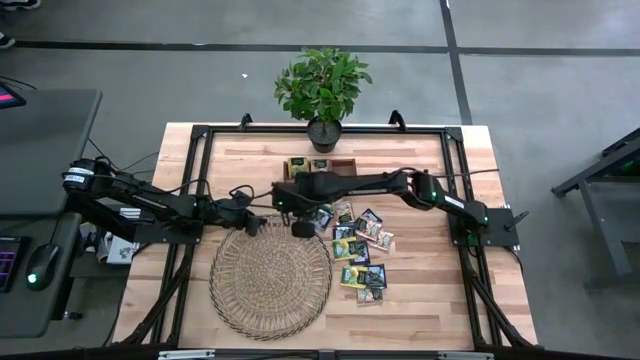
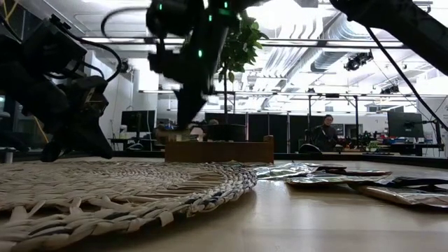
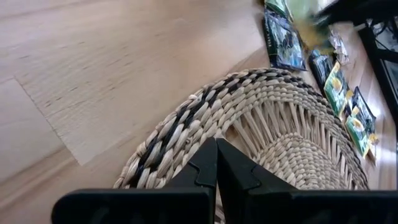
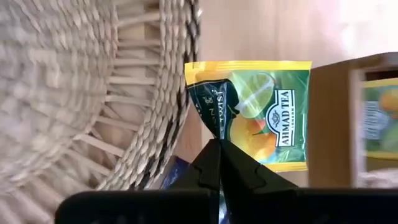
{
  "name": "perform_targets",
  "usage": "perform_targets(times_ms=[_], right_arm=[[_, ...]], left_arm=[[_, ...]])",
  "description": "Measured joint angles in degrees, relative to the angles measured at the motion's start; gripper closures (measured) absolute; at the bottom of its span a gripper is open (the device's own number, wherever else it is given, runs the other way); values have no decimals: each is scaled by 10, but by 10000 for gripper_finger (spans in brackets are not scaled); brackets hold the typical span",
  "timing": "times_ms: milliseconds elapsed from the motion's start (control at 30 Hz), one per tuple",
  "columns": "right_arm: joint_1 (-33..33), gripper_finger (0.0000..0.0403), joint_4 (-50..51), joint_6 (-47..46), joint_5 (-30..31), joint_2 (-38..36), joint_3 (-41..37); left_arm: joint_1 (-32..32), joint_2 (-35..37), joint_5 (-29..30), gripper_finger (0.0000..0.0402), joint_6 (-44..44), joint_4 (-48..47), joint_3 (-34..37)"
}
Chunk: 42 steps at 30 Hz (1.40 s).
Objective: Pick & Place Tea
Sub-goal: Put the yellow tea bag into the left section of the wooden organizer
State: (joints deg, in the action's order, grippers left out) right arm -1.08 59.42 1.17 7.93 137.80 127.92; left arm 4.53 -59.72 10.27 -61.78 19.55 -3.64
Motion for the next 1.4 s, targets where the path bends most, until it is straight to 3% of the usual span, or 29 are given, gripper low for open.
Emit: perform_targets(times_ms=[233, 433, 733, 900, 1167, 1400], right_arm=[[18, 403, 86, -80, -65, -4, 70], [36, 403, 54, -183, -114, -41, 14], [74, 403, -127, -360, -64, -101, -125], [98, 402, -283, -477, 10, -178, -280], [149, 403, -609, -688, 237, -292, -555], [171, 403, -737, -748, 366, -294, -611]], left_arm=[[0, 0, -8, 402, 21, 20, 0], [0, 0, -26, 402, 68, 98, 0], [0, 0, -82, 402, 80, 116, -1], [12, 0, -93, 402, 86, 121, -1], [90, 0, 31, 402, 118, 146, -8], [133, -1, 185, 402, 202, 152, -54]])
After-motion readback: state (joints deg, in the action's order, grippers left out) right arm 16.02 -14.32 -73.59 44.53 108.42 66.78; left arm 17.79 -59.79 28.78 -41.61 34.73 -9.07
